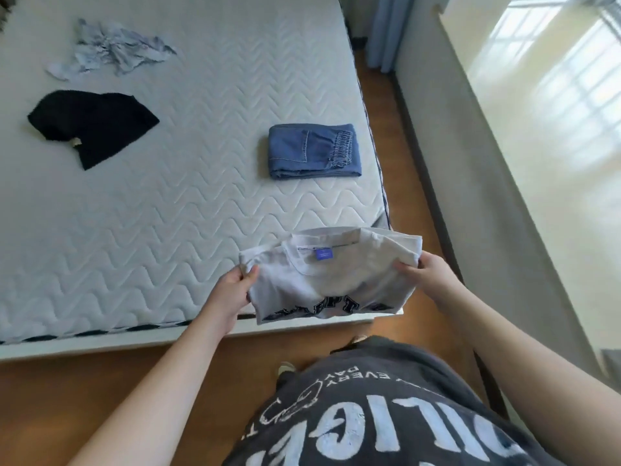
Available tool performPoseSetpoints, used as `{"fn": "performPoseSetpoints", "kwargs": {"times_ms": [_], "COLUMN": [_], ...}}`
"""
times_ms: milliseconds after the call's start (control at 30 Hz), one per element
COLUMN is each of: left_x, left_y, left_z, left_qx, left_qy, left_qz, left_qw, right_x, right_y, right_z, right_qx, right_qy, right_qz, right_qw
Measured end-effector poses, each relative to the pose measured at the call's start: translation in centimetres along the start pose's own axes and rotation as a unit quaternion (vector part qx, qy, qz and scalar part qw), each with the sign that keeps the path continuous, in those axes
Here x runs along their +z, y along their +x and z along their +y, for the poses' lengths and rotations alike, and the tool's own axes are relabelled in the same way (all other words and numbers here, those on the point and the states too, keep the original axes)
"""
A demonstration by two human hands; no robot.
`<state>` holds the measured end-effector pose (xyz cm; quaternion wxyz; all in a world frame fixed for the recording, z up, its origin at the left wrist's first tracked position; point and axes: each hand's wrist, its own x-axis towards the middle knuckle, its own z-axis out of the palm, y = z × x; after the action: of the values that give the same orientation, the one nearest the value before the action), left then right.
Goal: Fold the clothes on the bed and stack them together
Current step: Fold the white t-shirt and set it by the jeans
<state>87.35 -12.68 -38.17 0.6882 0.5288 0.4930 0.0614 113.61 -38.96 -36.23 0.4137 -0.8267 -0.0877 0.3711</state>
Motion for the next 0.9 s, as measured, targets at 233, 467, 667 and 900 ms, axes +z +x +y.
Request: {"fn": "performPoseSetpoints", "kwargs": {"times_ms": [233, 467, 667, 900], "left_x": [1.8, 5.4, 7.3, 6.8], "left_y": [4.2, 6.7, 8.5, 13.4], "left_z": [-0.8, -1.8, -1.6, -1.7], "left_qx": [-0.013, -0.014, -0.026, -0.007], "left_qy": [0.127, 0.271, 0.253, 0.271], "left_qz": [-0.017, -0.014, 0.071, 0.081], "left_qw": [0.992, 0.962, 0.965, 0.959], "right_x": [-0.8, -2.0, -3.0, -1.1], "right_y": [2.0, 8.0, 12.7, 16.7], "right_z": [3.4, 4.9, 4.4, 4.7], "right_qx": [0.034, 0.088, 0.100, 0.084], "right_qy": [0.013, -0.004, 0.006, -0.060], "right_qz": [0.011, -0.084, -0.118, -0.102], "right_qw": [0.999, 0.993, 0.988, 0.989]}}
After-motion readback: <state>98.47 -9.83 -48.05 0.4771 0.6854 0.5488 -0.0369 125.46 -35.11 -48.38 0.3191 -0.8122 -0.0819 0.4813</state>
